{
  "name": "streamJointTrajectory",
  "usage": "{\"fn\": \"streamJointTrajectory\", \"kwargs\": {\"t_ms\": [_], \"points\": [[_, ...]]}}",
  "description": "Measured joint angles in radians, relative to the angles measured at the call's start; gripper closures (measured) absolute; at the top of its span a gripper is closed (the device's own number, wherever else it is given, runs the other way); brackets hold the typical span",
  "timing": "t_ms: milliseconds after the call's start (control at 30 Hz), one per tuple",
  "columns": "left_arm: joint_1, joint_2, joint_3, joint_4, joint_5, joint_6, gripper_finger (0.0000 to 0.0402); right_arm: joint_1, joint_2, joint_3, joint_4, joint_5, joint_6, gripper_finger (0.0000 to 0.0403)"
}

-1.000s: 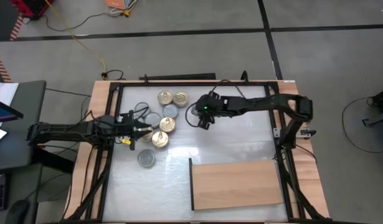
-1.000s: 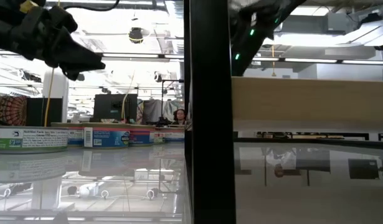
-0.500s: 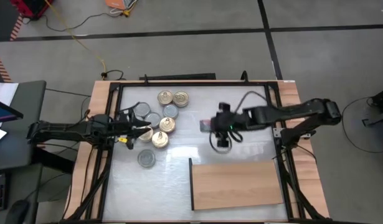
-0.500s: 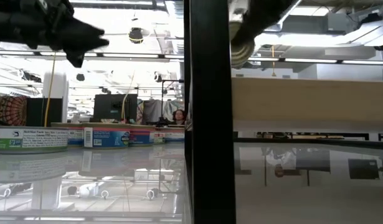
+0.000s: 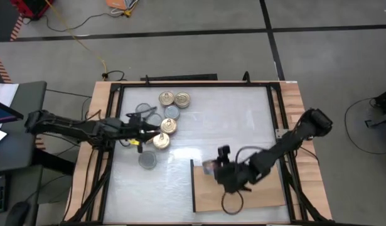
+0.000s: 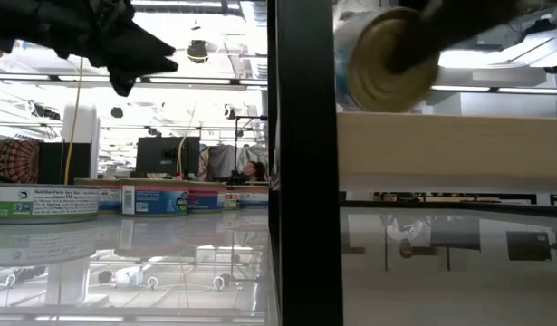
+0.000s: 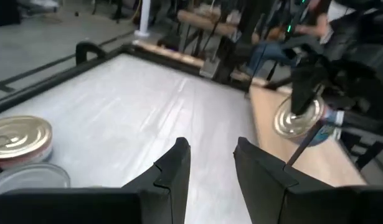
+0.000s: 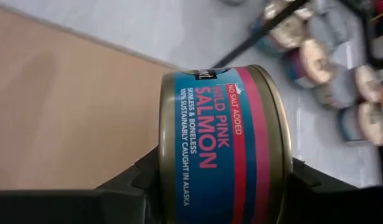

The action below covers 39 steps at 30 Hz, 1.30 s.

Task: Stack canned seafood by type on shelf
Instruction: Put the blue pink tuna can on the shelf

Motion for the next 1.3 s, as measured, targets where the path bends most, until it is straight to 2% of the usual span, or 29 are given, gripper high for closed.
{"fn": "streamJointTrajectory", "kwargs": {"t_ms": [67, 200, 367, 633, 900, 1100, 1300], "points": [[-0.017, 0.057, 0.035, 0.000, -0.016, 0.018, 0.0281, 0.028, 0.014, 0.006, -0.025, 0.007, 0.048, 0.0184], [-0.045, 0.138, 0.080, 0.003, -0.019, 0.043, 0.0281, 0.062, 0.033, 0.094, -0.202, 0.014, 0.212, 0.0189], [-0.068, 0.177, 0.095, 0.002, -0.024, 0.042, 0.0281, 0.111, 0.078, 0.162, -0.382, 0.018, 0.356, 0.0183], [-0.098, 0.182, 0.096, 0.003, -0.055, 0.020, 0.0281, 0.169, 0.164, 0.165, -0.420, 0.002, 0.462, 0.0185], [-0.151, 0.182, 0.096, -0.001, -0.135, 0.019, 0.0281, 0.169, 0.167, 0.166, -0.578, -0.028, 0.658, 0.0153], [-0.180, 0.182, 0.096, -0.004, -0.170, 0.021, 0.0281, 0.180, 0.225, 0.179, -0.574, -0.110, 0.660, 0.0149], [-0.195, 0.182, 0.095, -0.005, -0.179, 0.017, 0.0281, 0.194, 0.230, 0.217, -0.584, -0.134, 0.664, 0.0148]]}}
